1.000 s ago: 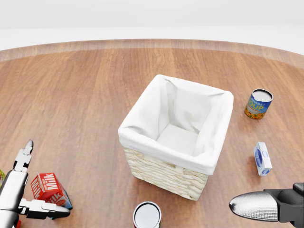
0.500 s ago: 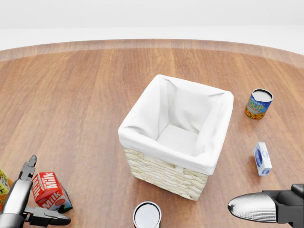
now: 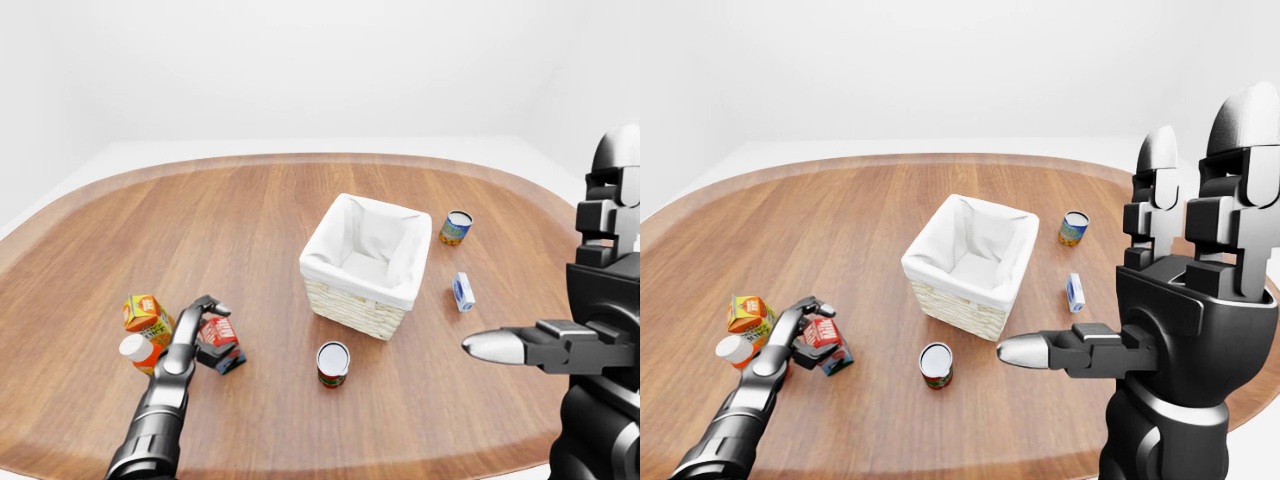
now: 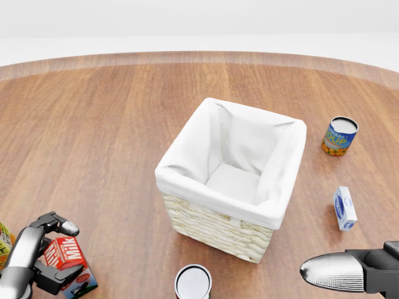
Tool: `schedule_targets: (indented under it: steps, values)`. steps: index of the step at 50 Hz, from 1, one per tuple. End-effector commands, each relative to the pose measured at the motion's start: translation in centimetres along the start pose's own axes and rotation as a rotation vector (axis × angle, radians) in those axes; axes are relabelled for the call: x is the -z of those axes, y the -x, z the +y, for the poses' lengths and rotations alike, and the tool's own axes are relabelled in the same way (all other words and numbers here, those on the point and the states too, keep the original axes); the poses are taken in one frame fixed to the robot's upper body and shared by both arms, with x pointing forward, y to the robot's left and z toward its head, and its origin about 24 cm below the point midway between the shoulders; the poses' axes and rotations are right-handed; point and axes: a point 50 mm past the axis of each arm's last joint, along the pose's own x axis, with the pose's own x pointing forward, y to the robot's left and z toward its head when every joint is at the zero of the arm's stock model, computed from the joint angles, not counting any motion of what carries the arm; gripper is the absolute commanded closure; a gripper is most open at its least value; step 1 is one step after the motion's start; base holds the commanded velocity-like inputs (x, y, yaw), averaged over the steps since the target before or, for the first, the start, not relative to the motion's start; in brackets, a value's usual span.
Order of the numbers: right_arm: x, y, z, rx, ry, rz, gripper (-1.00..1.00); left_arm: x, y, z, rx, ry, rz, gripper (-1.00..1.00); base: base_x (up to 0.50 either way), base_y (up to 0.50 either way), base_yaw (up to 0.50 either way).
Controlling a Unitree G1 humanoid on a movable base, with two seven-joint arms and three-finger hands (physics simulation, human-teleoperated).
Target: Pick the milk and place it in the basket.
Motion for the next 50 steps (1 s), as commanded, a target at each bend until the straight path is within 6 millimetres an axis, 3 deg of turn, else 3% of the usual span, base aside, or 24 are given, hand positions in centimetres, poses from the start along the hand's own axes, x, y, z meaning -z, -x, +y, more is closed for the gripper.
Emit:
schedule_targets:
  steps: [1,6,12,19,38,50]
  values:
    - [0.0,0.0,0.0,0.001,0.0,-0.001,-1.0,3.6,2.0,-2.6,0.14,-0.05,0.092,1.0,0.0,0.0,0.0]
    - [0.0,0.0,0.0,0.0,0.0,0.0,-1.0,2.1,2.1,-2.3,0.143,-0.044,0.016,1.0,0.0,0.0,0.0]
    - [0.0,0.1,0.0,-0.001,0.0,0.003,-1.0,-0.9,2.7,-1.6,0.142,-0.04,-0.134,1.0,0.0,0.0,0.0]
    - [0.0,0.0,0.0,-0.001,0.0,0.002,-1.0,-5.3,4.4,0.9,0.093,-0.009,-0.274,1.0,0.0,0.0,0.0]
    - [0.1,0.1,0.2,-0.006,0.001,0.011,-1.0,-9.7,6.2,3.4,0.041,-0.038,-0.445,1.0,0.0,0.0,0.0]
    - [0.0,0.1,0.2,-0.007,0.001,0.004,-1.0,-13.0,7.2,3.6,0.046,-0.082,-0.574,1.0,0.0,0.0,0.0]
